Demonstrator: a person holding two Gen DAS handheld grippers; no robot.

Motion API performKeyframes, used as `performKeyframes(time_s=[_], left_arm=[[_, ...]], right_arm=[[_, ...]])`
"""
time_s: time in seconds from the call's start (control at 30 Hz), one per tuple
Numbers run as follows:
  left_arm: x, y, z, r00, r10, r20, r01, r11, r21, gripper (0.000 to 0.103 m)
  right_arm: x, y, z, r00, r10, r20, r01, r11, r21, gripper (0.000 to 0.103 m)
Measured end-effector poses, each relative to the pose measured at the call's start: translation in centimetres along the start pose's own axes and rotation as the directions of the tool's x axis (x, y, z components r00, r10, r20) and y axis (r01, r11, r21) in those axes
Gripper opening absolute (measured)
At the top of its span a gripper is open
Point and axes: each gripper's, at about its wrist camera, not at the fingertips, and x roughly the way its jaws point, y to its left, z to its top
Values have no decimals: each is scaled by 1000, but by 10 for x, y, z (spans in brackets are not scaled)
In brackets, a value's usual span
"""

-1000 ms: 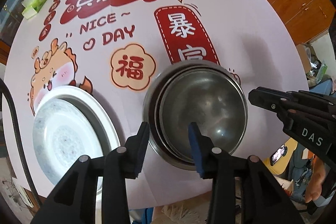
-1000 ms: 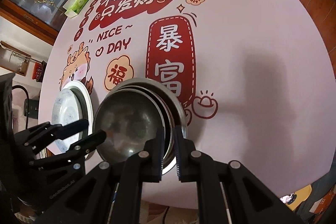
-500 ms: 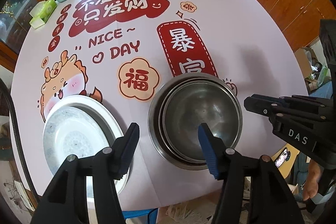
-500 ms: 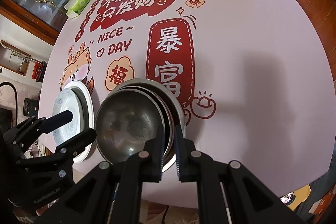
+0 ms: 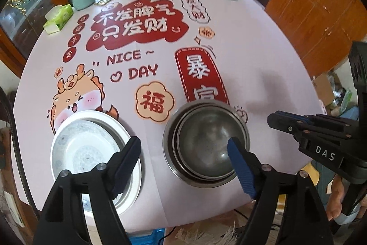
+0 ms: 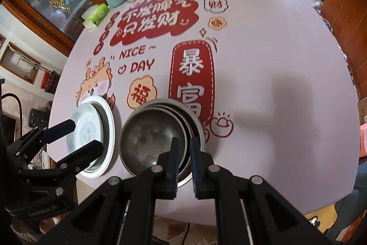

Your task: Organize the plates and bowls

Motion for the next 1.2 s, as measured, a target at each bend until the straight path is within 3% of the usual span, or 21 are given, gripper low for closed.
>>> performKeyframes(time_s=[0.07, 0.33, 0.43, 0.53, 0.67, 1.07, 1.2], left_arm=[[-5, 2, 1, 1000, -8, 22, 8, 1000, -22, 78], [0, 9, -2, 997, -41, 71, 45, 997, -56, 79], [10, 10, -5, 996, -53, 69, 56, 997, -53, 81], [24, 13, -10, 994, -99, 51, 102, 993, -54, 90], [43, 21, -14, 991, -132, 19, 133, 985, -105, 90], [86, 30, -23, 991, -109, -75, 97, 984, -149, 90], [96, 32, -24, 988, -114, -104, 97, 983, -154, 90]], right_arm=[[-6, -2, 0, 1000, 22, 22, -22, 1000, 5, 11], [-13, -8, -2, 990, 101, 101, -100, 995, -14, 69], [-8, -7, -5, 990, 92, 106, -87, 995, -45, 77], [0, -5, -6, 992, 81, 96, -74, 994, -77, 84], [13, -5, -8, 996, 60, 71, -53, 994, -100, 89], [54, -23, -8, 998, 45, -46, -48, 998, -47, 89], [67, -29, -8, 994, 62, -93, -64, 998, -18, 83]])
